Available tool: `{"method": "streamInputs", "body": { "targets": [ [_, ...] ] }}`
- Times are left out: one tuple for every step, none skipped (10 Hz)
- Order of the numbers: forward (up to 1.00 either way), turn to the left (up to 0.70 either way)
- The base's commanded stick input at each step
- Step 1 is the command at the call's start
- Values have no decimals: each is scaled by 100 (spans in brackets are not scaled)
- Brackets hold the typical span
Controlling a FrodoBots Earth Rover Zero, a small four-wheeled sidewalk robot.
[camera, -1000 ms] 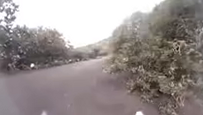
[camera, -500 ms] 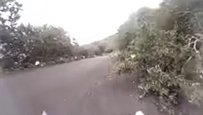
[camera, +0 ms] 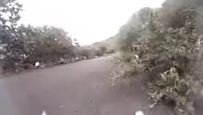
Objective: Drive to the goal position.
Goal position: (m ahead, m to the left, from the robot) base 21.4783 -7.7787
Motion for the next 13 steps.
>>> {"method": "streamInputs", "body": {
  "targets": [
    [50, 0],
    [50, 0],
    [50, 0],
    [50, 0],
    [50, 0],
    [50, 0],
    [50, 0],
    [50, 0],
    [50, 0],
    [50, 0],
    [50, 0],
    [50, 0],
    [50, 0]
  ]
}}
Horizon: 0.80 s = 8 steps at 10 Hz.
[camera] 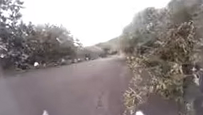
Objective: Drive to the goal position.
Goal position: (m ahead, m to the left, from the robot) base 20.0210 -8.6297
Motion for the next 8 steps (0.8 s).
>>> {"method": "streamInputs", "body": {
  "targets": [
    [50, 0],
    [50, 0],
    [50, 0],
    [50, 0],
    [50, 0],
    [50, 0],
    [50, 0],
    [50, 0]
  ]
}}
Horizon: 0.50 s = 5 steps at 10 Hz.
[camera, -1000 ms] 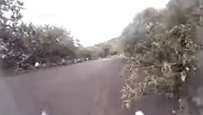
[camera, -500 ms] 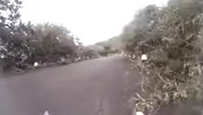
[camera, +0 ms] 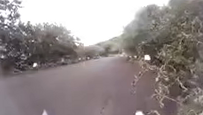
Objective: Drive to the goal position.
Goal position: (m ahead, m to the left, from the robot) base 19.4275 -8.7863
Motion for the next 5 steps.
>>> {"method": "streamInputs", "body": {
  "targets": [
    [50, 0],
    [50, 0],
    [50, 0],
    [50, 0],
    [50, 0]
  ]
}}
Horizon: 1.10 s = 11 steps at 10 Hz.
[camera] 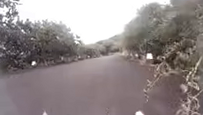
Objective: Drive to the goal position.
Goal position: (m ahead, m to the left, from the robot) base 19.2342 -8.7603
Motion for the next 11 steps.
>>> {"method": "streamInputs", "body": {
  "targets": [
    [50, 0],
    [50, 0],
    [50, 0],
    [50, 0],
    [50, -50],
    [50, -50],
    [50, -50],
    [50, -50],
    [50, 0],
    [50, 0],
    [50, 0]
  ]
}}
